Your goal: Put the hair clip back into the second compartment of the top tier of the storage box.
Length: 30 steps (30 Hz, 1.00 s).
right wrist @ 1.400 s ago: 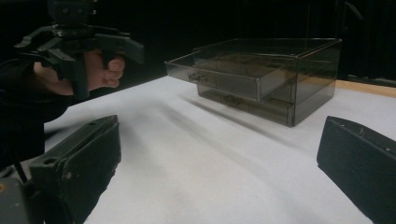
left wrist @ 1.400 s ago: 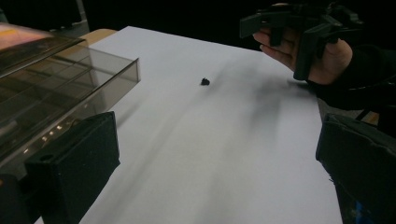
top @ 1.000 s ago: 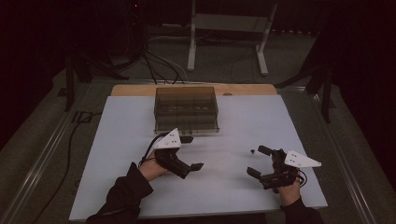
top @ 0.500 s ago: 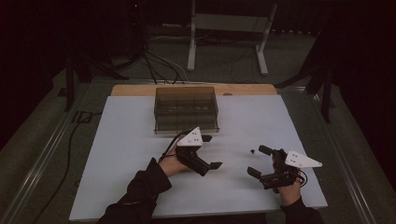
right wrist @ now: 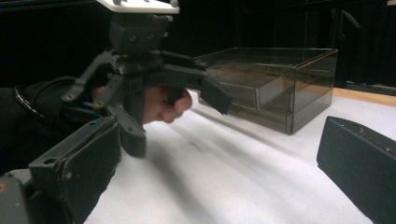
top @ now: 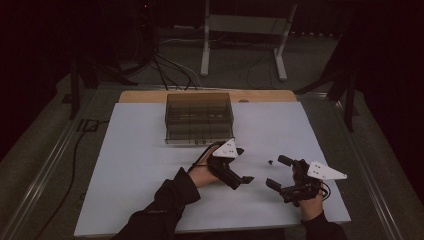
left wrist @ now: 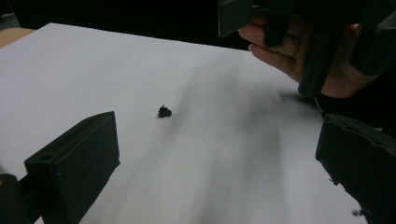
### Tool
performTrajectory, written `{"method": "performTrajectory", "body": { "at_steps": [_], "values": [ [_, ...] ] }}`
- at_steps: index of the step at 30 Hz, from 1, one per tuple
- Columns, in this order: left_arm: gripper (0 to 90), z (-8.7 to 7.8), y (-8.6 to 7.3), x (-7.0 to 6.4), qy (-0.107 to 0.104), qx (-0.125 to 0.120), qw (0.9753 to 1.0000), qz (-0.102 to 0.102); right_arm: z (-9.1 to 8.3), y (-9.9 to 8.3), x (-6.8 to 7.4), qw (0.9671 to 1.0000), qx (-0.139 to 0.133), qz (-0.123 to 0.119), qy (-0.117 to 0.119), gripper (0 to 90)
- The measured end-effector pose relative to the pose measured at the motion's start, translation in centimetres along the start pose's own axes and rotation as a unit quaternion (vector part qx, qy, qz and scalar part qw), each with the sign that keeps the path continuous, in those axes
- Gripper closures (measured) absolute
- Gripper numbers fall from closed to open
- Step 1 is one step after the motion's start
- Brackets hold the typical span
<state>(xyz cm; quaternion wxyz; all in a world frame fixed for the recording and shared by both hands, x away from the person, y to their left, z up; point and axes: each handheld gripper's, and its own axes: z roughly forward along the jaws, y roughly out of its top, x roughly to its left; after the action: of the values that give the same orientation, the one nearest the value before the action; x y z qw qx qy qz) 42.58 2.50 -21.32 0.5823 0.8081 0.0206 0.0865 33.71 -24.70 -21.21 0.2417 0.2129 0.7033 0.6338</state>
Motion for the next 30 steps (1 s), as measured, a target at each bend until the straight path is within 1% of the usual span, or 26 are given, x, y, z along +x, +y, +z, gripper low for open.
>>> {"method": "performTrajectory", "body": {
  "at_steps": [3,5,9,12,14,16,18,20,23,26,27,29,30],
  "values": [
    [0.5,1.0,0.0,0.4,-0.001,0.004,1.0,-0.006,-0.1,0.1,0.0,1.0,-0.003,0.001,-0.001,0.0],
    [0.5,1.6,0.1,0.7,-0.004,-0.001,0.9999,-0.01,-0.1,0.0,0.1,1.0,-0.002,0.0,0.0,0.0],
    [0.5,2.7,0.3,1.2,-0.002,-0.002,0.9999,-0.014,0.0,0.0,0.1,1.0,0.001,-0.001,0.0,0.0],
    [0.5,3.5,0.6,1.5,-0.002,-0.001,0.9999,-0.016,0.0,0.0,0.1,1.0,0.001,-0.001,0.001,0.0],
    [0.5,4.1,0.8,1.7,0.0,0.005,0.9999,-0.011,-0.1,-0.1,0.1,1.0,0.001,-0.003,0.002,0.0],
    [0.5,4.6,1.0,1.9,-0.002,0.004,0.9999,-0.013,-0.1,-0.1,0.1,1.0,0.001,-0.003,0.001,0.0],
    [0.5,5.1,1.2,2.2,-0.003,0.001,0.9997,-0.023,-0.1,-0.1,0.1,1.0,0.001,-0.003,0.002,0.0],
    [0.6,5.6,1.3,2.5,0.001,0.003,0.9996,-0.027,-0.1,0.0,0.1,1.0,0.0,-0.003,0.002,0.0],
    [0.5,6.5,1.3,2.8,0.003,0.007,0.9992,-0.038,-0.2,0.0,0.1,1.0,-0.002,-0.001,0.001,0.0],
    [0.5,7.4,1.3,3.0,0.011,0.019,0.9992,-0.034,-0.2,0.0,0.0,1.0,-0.003,0.0,0.0,0.0],
    [0.6,7.7,1.3,3.0,0.01,0.025,0.9991,-0.032,-0.3,0.0,0.0,1.0,-0.004,0.001,0.001,0.0],
    [0.5,8.3,1.3,3.1,0.013,0.038,0.9986,-0.033,-0.3,0.0,0.0,1.0,-0.004,0.001,0.0,0.0],
    [0.6,8.6,1.3,3.1,0.011,0.043,0.9984,-0.035,-0.3,0.0,0.0,1.0,-0.005,0.001,0.0,0.0]
  ]
}}
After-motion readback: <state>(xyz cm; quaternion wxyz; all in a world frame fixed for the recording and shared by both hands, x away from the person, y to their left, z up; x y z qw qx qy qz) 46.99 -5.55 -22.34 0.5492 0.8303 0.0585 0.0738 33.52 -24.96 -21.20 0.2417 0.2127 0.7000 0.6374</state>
